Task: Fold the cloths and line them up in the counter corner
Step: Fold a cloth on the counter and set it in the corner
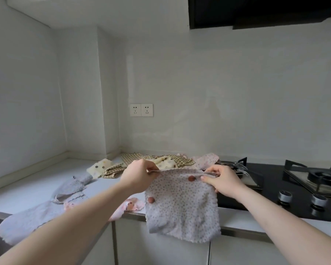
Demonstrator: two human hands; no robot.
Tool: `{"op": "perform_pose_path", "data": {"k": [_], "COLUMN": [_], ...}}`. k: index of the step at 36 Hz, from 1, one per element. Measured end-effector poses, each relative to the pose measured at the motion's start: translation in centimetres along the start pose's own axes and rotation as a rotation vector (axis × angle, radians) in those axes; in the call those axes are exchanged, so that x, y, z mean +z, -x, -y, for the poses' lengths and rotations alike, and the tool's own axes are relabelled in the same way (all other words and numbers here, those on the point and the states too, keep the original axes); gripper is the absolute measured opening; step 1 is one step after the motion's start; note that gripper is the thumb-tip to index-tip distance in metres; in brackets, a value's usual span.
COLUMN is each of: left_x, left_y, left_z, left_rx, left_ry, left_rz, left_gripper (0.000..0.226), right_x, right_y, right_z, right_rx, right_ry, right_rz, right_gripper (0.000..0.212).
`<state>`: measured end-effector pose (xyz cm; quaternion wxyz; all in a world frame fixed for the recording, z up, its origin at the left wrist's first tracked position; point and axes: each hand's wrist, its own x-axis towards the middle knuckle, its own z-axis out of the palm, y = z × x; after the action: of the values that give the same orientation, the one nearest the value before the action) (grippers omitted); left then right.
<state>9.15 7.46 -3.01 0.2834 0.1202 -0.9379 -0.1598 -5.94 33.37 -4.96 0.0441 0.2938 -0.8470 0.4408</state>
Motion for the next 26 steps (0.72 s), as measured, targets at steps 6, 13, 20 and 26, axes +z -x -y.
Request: {"op": "perform_pose_path", "data": {"k": [6, 13, 20, 26], "left_x": [2.0, 4.6, 6.1, 6.8], "left_y": [-2.5, -5.1, -6.8, -7.4], "left_z": [-0.3, 0.5, 1.2, 2.1], "left_rx": [-0.047, -0.103, -0.108, -0.101], "left_ry": [-0.098, -0.066, -0.044, -0.030], "left_rz": [-0.065, -0.035, -0.006, -0.030], "left_gripper": [0.017, 0.016, 0.017, 0.021], "right_x": [1.1, 2.1, 3.2, 3.4], "right_y": [-2.8, -5.8, -7.9, -8.8], "right_z": [-1.5, -3.3, -5.0, -5.5], "right_rx": [0.073, 0.137, 0.182, 0.182], "right_ry": [-0.113, -0.209, -0.227, -0.167], "right_rz": [-0.032, -0.037, -0.009, -0.099], "right_gripper": [0.019, 0.026, 0.030, 0.010]}}
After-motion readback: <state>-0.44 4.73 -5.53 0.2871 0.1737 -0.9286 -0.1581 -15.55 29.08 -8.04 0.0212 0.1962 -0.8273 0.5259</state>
